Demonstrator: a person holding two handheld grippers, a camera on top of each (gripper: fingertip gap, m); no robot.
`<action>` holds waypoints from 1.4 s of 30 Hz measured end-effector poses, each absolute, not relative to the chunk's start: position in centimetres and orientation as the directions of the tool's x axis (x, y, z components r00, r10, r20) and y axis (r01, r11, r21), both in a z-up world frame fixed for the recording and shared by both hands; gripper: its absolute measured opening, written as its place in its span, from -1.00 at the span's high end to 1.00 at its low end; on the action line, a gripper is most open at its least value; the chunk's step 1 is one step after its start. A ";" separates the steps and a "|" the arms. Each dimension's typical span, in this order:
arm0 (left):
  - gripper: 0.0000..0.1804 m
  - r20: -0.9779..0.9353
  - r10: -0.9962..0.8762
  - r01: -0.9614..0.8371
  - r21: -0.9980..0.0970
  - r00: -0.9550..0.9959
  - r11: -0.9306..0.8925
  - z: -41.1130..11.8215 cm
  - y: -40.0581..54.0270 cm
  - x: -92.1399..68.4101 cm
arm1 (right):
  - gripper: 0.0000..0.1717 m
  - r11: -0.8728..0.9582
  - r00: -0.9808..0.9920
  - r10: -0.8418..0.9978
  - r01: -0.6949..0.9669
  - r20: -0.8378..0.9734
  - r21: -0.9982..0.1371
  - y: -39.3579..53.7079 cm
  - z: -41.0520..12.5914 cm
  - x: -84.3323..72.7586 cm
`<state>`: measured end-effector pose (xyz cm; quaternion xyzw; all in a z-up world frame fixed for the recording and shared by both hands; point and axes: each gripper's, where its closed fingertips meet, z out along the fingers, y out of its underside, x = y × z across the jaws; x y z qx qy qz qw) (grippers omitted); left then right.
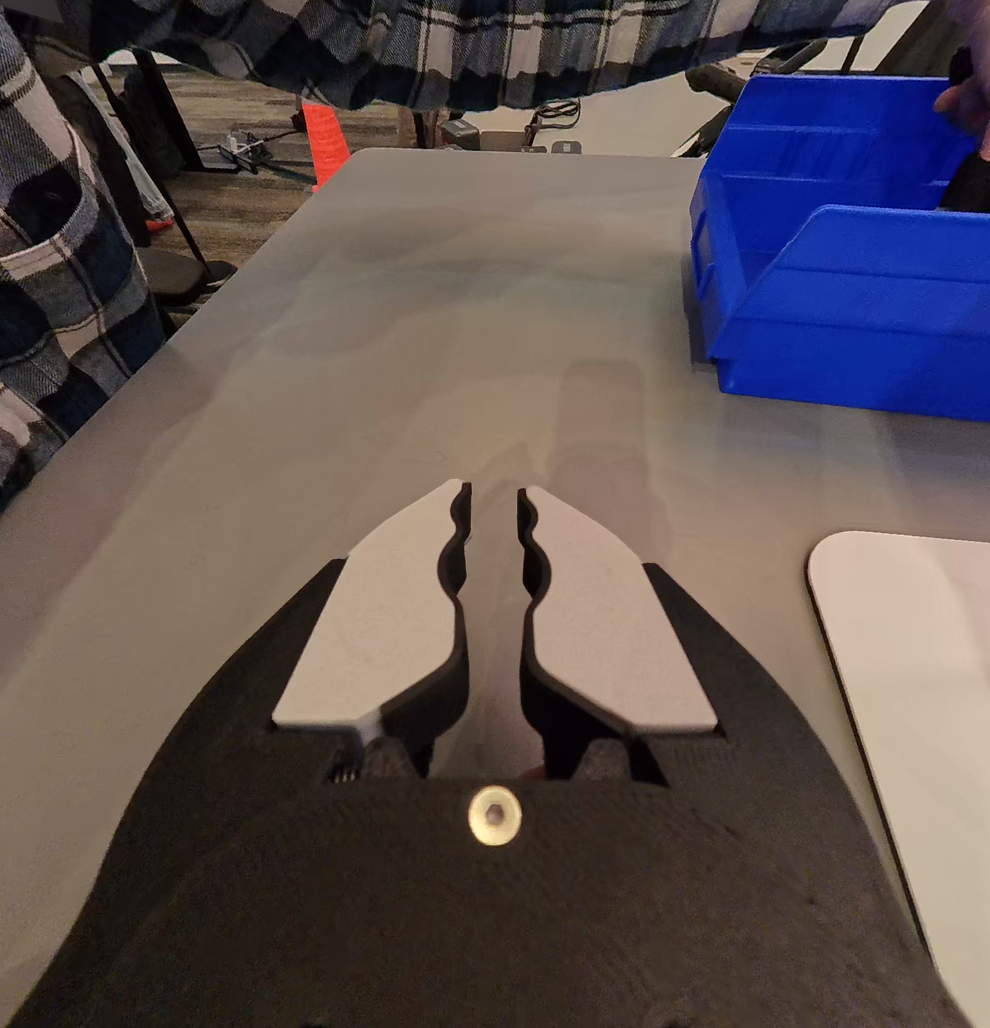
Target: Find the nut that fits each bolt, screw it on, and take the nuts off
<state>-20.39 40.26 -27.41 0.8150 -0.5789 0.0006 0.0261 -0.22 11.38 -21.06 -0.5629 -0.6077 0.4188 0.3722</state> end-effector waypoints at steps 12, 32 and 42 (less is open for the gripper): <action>0.84 -0.072 -0.941 -0.943 -0.014 0.332 -0.331 -24.3 38.6 -21.1 | 0.82 0.015 -0.089 0.996 0.371 -0.019 -0.928 11.4 -21.1 -0.2; 0.84 -0.069 -0.994 -0.846 -0.531 0.087 -0.037 -21.4 11.3 -7.8 | 0.83 -0.006 -0.070 0.997 0.343 -0.032 -0.939 11.8 -20.6 0.0; 0.84 -0.196 -0.973 -0.767 -0.641 0.124 0.031 -23.1 14.2 -2.1 | 0.83 -0.044 -0.012 0.999 0.371 -0.053 -0.928 13.4 -21.0 1.2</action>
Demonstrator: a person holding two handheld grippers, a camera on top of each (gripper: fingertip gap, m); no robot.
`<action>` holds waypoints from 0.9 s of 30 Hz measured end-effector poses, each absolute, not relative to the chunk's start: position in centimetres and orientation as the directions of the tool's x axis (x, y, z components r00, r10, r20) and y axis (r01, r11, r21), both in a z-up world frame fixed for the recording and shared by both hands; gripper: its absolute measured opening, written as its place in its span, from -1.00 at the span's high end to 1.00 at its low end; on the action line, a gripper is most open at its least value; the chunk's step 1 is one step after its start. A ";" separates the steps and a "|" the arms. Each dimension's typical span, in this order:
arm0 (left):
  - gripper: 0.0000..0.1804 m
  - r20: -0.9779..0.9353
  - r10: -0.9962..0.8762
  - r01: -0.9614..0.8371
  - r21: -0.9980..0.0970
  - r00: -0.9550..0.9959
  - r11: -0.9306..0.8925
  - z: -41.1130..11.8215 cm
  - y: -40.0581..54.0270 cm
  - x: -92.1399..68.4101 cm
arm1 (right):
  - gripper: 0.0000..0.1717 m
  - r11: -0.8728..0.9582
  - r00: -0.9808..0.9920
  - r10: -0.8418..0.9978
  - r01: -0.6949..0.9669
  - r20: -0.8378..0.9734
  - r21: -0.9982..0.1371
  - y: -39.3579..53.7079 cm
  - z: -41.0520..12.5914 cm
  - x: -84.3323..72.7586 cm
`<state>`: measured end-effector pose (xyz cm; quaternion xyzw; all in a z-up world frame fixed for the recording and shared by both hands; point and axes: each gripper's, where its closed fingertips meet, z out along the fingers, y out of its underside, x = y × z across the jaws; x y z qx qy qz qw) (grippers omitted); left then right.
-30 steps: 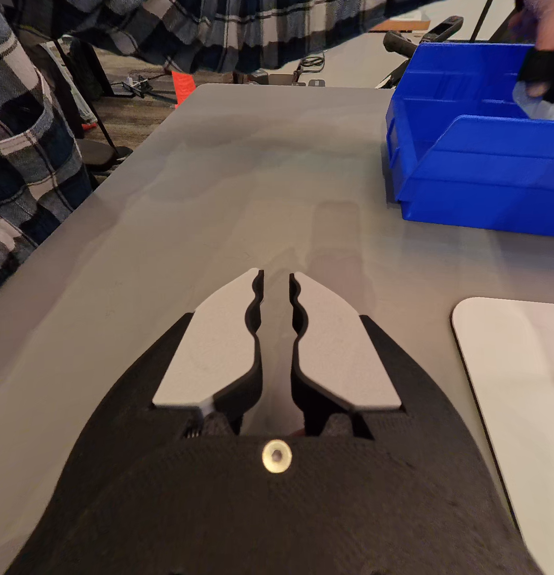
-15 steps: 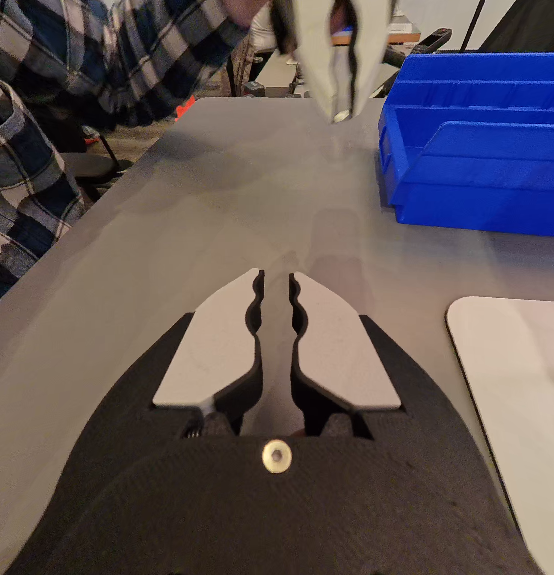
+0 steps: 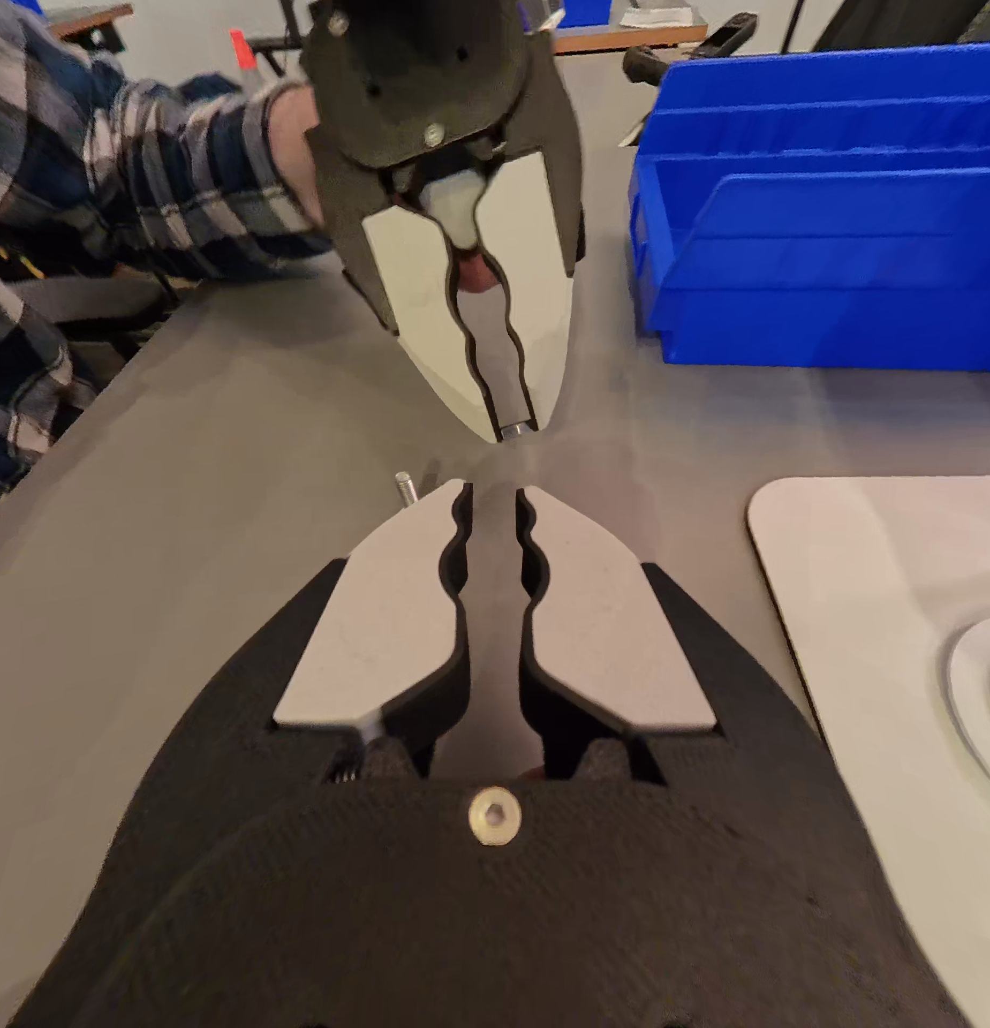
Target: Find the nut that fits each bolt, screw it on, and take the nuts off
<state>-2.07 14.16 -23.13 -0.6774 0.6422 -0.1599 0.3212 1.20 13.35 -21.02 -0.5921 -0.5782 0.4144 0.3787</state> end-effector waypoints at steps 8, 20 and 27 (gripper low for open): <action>0.84 -0.538 -0.814 -0.772 -0.606 0.217 0.195 -21.6 17.6 1.2 | 0.81 -0.373 0.152 0.926 0.214 -0.346 -0.903 17.1 -19.7 2.4; 0.84 -0.711 -0.676 -0.828 -0.487 0.191 0.278 -20.6 18.4 3.4 | 0.87 -0.439 0.238 0.889 0.200 -0.392 -0.876 18.1 -20.3 2.7; 0.84 -0.742 -0.650 -0.843 -0.446 0.162 0.300 -20.9 18.4 3.5 | 0.86 -0.478 0.209 0.873 0.190 -0.441 -0.858 17.7 -20.2 2.5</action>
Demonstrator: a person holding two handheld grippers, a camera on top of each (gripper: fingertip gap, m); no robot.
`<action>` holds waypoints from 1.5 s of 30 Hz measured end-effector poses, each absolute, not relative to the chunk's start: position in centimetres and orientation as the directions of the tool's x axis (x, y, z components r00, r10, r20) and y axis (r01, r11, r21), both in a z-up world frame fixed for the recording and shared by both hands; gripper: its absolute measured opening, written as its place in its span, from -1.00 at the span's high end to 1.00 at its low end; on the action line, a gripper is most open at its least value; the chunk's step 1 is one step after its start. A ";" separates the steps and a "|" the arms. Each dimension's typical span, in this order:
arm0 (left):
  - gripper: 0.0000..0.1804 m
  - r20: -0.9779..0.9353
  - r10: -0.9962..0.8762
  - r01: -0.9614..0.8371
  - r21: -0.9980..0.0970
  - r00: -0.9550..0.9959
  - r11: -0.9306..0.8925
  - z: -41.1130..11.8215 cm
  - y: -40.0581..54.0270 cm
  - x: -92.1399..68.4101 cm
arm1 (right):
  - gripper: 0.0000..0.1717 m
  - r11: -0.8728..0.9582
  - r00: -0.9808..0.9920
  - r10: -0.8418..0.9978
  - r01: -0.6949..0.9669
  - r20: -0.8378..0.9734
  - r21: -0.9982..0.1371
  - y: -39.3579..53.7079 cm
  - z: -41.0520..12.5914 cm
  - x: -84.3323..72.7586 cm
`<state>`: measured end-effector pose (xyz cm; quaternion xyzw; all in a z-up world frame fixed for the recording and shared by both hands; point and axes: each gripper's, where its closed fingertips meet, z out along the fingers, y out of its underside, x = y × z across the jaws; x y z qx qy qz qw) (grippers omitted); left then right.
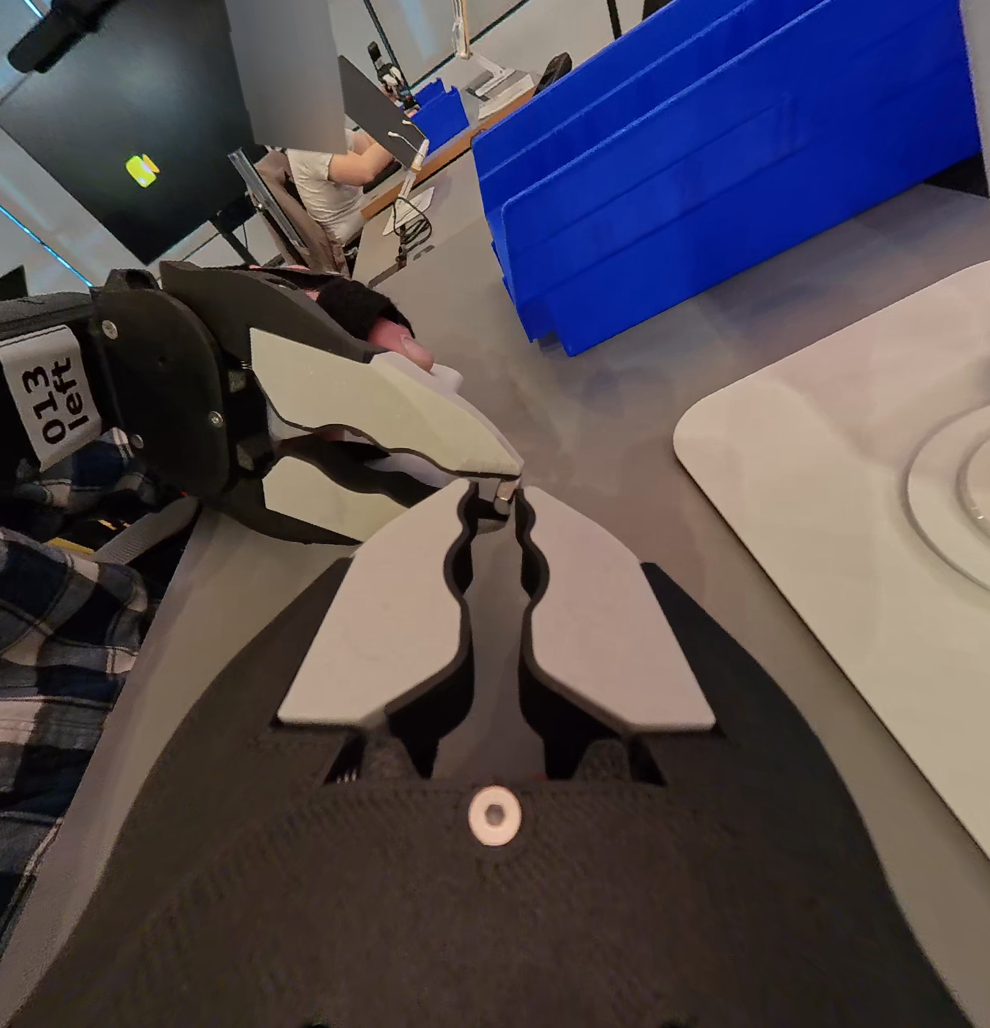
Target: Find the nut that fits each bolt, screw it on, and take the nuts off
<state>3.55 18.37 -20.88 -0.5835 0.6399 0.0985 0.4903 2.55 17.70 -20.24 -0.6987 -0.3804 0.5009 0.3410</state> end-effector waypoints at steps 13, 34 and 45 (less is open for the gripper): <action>0.84 -0.752 -0.641 -0.832 -0.448 0.154 0.326 -20.9 18.2 3.7 | 0.92 -0.486 0.230 0.867 0.199 -0.442 -0.851 17.7 -20.6 2.5; 0.72 -0.542 -0.818 -0.621 -0.713 0.194 0.325 -19.0 16.9 4.5 | 0.93 -0.583 -0.146 0.801 0.035 -0.581 -0.812 15.3 -16.6 3.0; 0.84 -0.557 -0.807 -0.491 -0.769 0.199 0.410 -17.1 15.7 5.1 | 0.93 -0.614 -0.236 0.764 0.016 -0.600 -0.789 14.7 -15.8 3.2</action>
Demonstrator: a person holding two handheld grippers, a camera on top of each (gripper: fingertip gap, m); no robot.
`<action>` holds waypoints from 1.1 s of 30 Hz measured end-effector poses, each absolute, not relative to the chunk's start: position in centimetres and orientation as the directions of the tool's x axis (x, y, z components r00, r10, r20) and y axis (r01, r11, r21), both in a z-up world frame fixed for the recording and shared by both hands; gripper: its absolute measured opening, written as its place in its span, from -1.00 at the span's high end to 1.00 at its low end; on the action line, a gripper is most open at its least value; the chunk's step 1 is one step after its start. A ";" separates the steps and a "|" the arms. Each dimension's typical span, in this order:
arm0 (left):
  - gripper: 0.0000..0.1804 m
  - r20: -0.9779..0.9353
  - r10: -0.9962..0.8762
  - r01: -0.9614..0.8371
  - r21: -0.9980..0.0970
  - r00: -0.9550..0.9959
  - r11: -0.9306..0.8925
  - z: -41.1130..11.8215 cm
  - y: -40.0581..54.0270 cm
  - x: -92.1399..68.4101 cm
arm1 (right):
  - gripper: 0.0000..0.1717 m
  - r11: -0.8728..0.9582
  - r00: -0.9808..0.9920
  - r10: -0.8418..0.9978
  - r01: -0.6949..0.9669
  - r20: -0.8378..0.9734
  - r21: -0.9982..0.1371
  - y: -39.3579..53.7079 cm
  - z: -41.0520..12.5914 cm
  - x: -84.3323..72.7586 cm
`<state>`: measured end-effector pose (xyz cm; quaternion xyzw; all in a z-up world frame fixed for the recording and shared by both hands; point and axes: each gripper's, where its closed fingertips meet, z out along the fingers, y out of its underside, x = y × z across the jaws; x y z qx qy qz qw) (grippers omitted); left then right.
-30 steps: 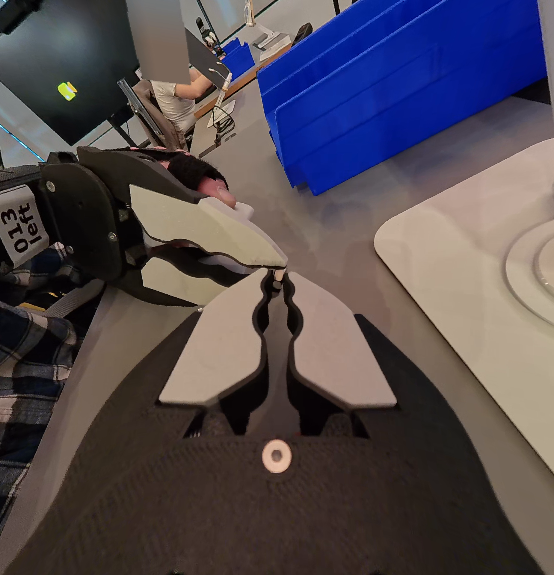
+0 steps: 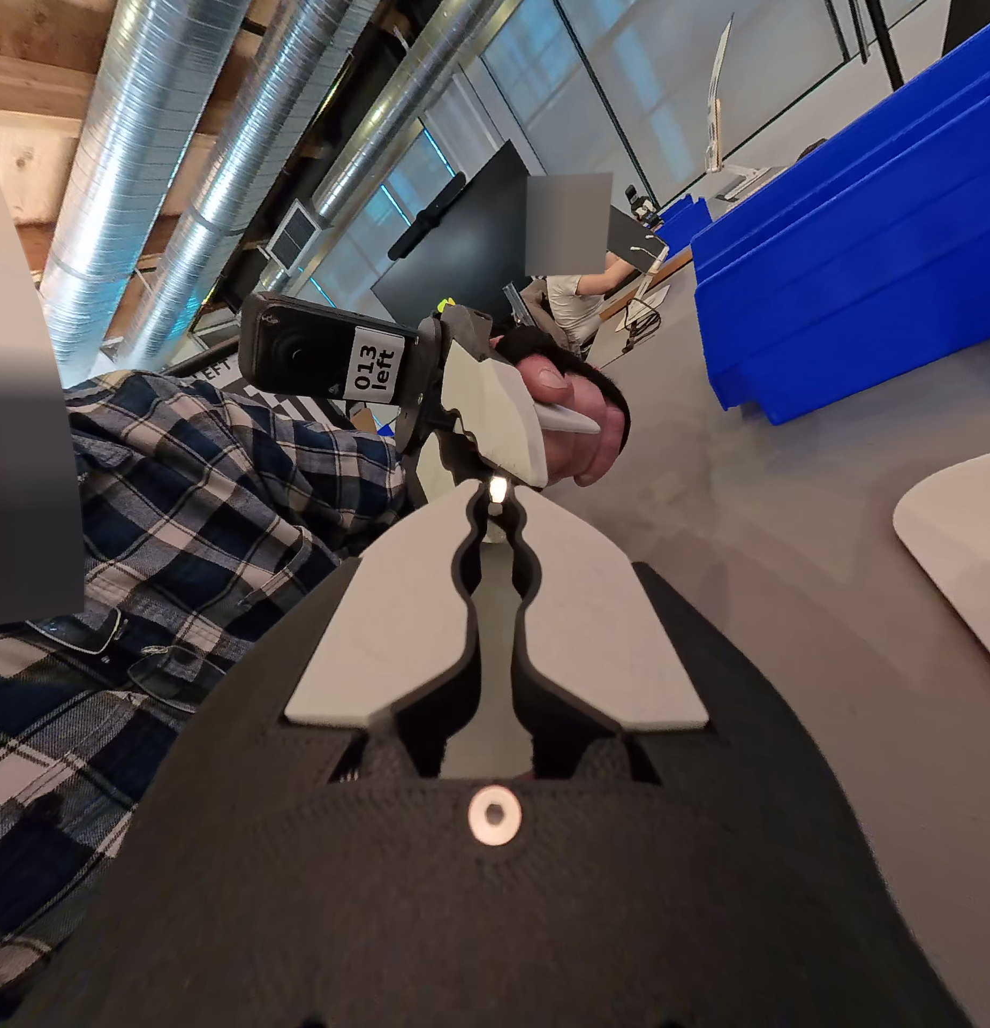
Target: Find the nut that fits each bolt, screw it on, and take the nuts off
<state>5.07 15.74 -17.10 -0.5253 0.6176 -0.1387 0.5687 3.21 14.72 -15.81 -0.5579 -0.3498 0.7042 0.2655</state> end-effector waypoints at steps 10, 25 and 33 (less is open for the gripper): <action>0.84 -0.633 -0.757 -0.578 -0.682 0.160 0.448 -17.2 15.9 4.8 | 0.93 -0.605 -0.216 0.775 0.014 -0.594 -0.796 14.8 -16.0 3.0; 0.83 -0.616 -0.772 -0.521 -0.715 0.154 0.467 -16.7 15.3 5.0 | 0.93 -0.623 -0.266 0.754 0.004 -0.601 -0.783 14.4 -15.4 3.2; 0.84 -0.623 -0.771 -0.495 -0.717 0.137 0.491 -16.6 15.0 5.0 | 0.93 -0.631 -0.286 0.741 0.013 -0.608 -0.776 14.1 -15.4 3.2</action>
